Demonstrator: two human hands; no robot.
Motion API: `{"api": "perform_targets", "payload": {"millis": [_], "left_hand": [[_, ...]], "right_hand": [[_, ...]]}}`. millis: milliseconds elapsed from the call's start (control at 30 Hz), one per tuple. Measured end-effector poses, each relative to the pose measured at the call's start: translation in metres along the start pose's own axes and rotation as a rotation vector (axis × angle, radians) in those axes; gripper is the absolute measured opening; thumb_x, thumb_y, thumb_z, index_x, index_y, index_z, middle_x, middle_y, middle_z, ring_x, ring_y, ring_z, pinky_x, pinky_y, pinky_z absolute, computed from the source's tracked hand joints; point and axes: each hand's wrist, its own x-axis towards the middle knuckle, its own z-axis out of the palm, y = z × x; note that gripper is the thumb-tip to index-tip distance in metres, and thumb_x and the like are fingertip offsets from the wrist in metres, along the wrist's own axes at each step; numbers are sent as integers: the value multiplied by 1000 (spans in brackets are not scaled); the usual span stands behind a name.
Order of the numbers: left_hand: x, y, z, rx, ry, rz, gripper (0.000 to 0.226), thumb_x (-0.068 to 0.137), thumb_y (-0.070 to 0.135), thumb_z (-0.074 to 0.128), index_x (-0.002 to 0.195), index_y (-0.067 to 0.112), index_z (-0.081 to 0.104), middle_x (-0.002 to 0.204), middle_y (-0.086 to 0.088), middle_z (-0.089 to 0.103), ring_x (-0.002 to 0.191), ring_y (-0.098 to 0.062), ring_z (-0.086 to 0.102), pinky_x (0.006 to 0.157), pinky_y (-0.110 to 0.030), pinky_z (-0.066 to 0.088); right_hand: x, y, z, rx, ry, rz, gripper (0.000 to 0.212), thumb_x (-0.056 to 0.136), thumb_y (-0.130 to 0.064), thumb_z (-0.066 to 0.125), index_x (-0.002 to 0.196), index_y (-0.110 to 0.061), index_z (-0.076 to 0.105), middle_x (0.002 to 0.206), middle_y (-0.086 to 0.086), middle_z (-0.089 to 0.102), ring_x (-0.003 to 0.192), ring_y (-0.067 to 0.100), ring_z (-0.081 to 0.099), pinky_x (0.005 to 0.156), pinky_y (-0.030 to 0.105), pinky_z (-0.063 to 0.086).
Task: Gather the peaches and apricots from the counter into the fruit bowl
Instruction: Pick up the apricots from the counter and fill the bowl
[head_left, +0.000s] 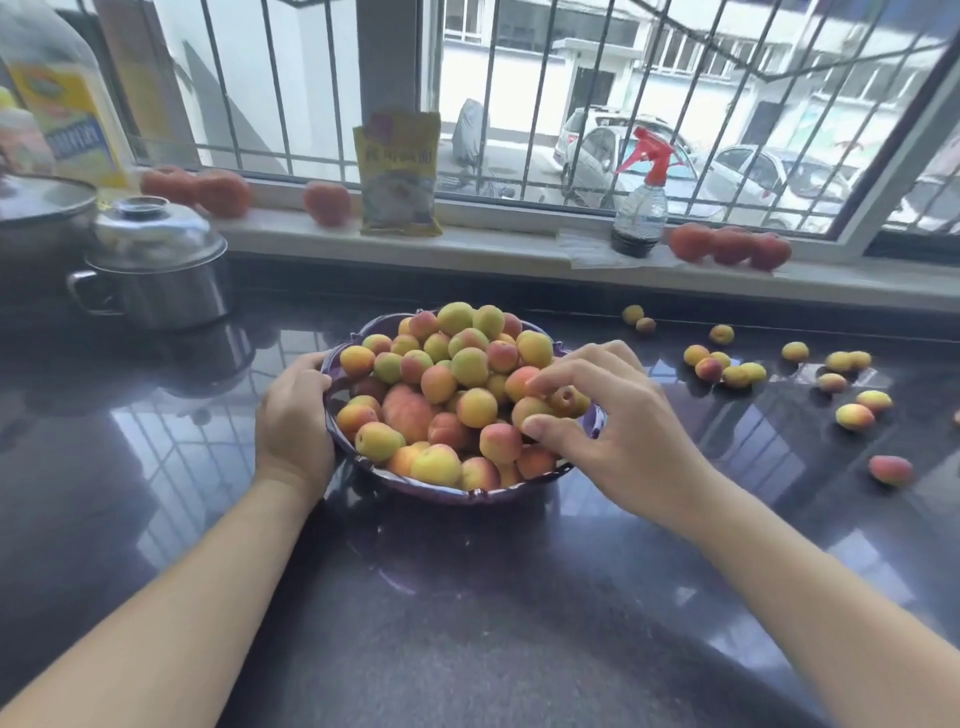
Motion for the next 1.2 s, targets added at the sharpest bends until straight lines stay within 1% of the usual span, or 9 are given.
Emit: {"api": "perform_targets", "payload": {"millis": [167, 267, 367, 467, 700, 867, 1000, 1100, 1200], "left_hand": [[0, 1, 0, 5, -9, -1, 43, 75, 42, 48, 100, 33, 82, 108, -10, 80, 116, -45, 68, 103, -71, 49], [-3, 4, 2, 9, -1, 4, 39, 77, 39, 47, 94, 35, 82, 106, -11, 79, 114, -44, 67, 102, -66, 52], [-3, 5, 1, -5, 3, 22, 40, 76, 41, 47, 94, 33, 82, 108, -15, 78, 115, -47, 66, 103, -71, 49], [-2, 4, 2, -27, -9, 20, 40, 76, 39, 49, 95, 29, 83, 110, -18, 78, 116, -48, 67, 105, -72, 49], [-1, 1, 6, -92, 25, -14, 37, 80, 25, 47, 89, 27, 83, 91, -4, 79, 95, -34, 69, 83, -48, 53], [0, -1, 2, -39, -6, 23, 37, 79, 31, 48, 92, 30, 83, 101, -12, 78, 106, -41, 69, 100, -66, 51], [0, 1, 3, -59, 17, -17, 36, 74, 34, 50, 88, 31, 83, 100, -14, 77, 106, -45, 69, 101, -70, 50], [1, 1, 3, -70, 32, -43, 36, 69, 40, 53, 88, 32, 83, 103, -16, 78, 114, -51, 67, 103, -73, 50], [0, 2, 4, -63, 38, -51, 33, 74, 36, 51, 85, 36, 82, 98, -11, 77, 106, -41, 68, 101, -67, 50]], "right_hand": [[1, 28, -12, -69, 277, 124, 8, 92, -8, 67, 92, -14, 72, 90, -7, 66, 91, 12, 56, 84, 17, 41], [10, 87, -6, -141, 225, 356, 16, 92, -3, 61, 97, -14, 71, 98, -3, 63, 94, 13, 58, 84, 21, 44], [19, 150, 14, -256, 10, 569, 33, 90, -6, 56, 122, -9, 65, 130, 14, 55, 124, 31, 52, 108, 40, 41], [42, 185, 29, -330, -96, 673, 48, 95, -18, 56, 142, -14, 51, 160, 16, 25, 146, 37, 28, 120, 45, 25], [100, 242, 42, -441, -95, 830, 58, 100, -41, 44, 152, -16, 37, 168, 9, -2, 153, 37, 3, 121, 52, 17], [107, 249, 43, -485, -50, 846, 49, 99, -33, 42, 137, -4, 54, 155, 18, 28, 138, 42, 33, 114, 46, 32], [94, 236, 39, -446, 35, 765, 28, 94, -12, 50, 109, -13, 73, 131, 18, 47, 124, 41, 46, 107, 39, 40], [81, 210, 32, -272, 51, 719, 25, 96, -9, 54, 103, -21, 74, 122, 10, 62, 117, 33, 58, 100, 36, 46], [60, 165, 25, 8, 64, 670, 19, 98, -15, 60, 113, -23, 70, 108, 1, 69, 106, 27, 66, 97, 39, 53]]}}
